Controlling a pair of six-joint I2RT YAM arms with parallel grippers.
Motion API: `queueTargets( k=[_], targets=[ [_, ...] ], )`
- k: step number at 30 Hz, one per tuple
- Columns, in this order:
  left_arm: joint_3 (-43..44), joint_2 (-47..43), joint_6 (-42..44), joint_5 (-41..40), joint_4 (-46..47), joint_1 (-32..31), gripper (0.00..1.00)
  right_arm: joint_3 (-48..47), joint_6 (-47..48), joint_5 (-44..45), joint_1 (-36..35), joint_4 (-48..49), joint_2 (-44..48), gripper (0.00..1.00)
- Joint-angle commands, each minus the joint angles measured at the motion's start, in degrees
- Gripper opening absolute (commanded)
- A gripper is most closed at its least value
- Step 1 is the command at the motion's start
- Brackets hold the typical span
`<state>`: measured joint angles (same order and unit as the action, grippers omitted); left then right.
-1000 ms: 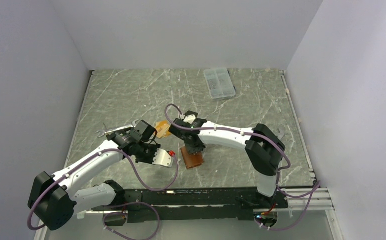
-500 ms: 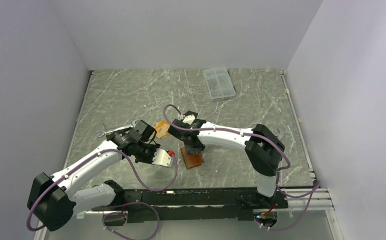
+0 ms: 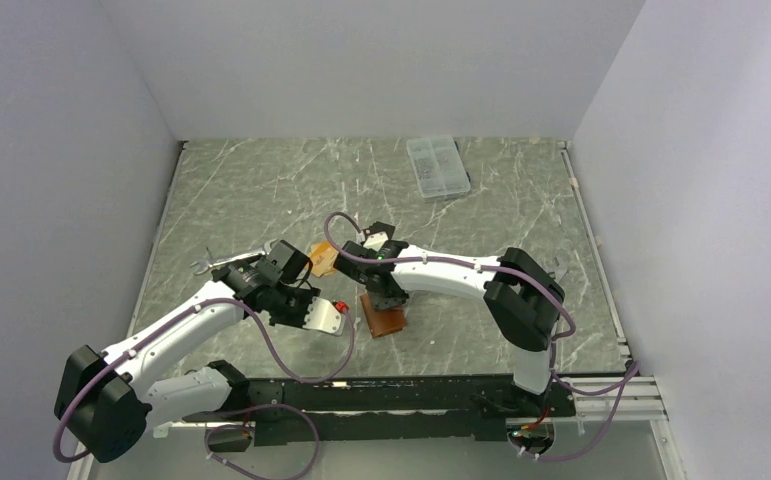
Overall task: Put the credit cards into the card holder
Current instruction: Close the card holder at the center of the board.
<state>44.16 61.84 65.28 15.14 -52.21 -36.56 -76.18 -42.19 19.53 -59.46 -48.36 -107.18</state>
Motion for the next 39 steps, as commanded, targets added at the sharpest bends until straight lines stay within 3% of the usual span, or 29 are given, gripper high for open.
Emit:
queueTargets(
  k=[1,12,20,26,34,39],
  targets=[
    [2.46,-0.83,0.9,1.13,-1.14,0.35,0.15,-0.63,-0.6,1.65,-0.35,-0.11,0.8,0.25],
    [1.9,-1.02,1.08,1.04,-1.32,0.4,0.15,-0.69,-0.66,1.39,-0.3,0.22,1.24,0.12],
    [1.96,-1.03,1.27,1.12,-1.33,0.35,0.15,-0.6,-0.96,0.79,-0.39,0.16,1.87,0.1],
    [1.8,-1.18,1.44,0.85,-1.45,0.39,0.15,0.25,-1.34,0.26,-0.75,0.89,1.6,0.0],
    [2.17,-0.46,-0.26,2.81,0.19,-0.13,0.15,0.5,-1.49,0.04,-1.3,1.03,0.69,0.0],
    [2.05,1.8,-2.92,2.97,3.79,-4.16,0.15,-0.38,-0.9,-0.28,-1.53,1.02,-0.28,0.0]
  ],
)
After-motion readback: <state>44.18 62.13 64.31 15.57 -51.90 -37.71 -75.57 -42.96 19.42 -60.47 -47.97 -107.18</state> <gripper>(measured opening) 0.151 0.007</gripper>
